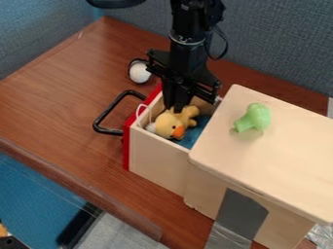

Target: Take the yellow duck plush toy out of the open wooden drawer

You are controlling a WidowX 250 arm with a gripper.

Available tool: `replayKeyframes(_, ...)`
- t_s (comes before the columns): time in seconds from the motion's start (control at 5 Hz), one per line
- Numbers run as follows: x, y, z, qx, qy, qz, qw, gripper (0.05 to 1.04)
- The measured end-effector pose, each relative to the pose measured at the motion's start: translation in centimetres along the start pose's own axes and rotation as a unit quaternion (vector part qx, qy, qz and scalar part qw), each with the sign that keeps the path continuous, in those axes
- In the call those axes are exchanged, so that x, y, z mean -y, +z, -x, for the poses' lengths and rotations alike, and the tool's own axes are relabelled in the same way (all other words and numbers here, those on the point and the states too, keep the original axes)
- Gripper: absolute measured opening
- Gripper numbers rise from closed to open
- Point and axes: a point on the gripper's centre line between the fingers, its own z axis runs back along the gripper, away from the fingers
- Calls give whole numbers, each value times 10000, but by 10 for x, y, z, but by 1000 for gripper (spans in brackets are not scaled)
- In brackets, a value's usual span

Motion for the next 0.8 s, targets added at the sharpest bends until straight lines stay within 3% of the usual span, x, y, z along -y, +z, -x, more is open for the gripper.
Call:
replayKeyframes(0.2,0,-1,0,0,10,-6,10000,378)
replayKeyframes(0.4,0,-1,-2,53,55,13,10000,161)
replayKeyframes(0.6,-6,3,-2,78,139,-73,9998,60)
replayKeyframes(0.8,-20,28,-7,378,251,-93,9989,49)
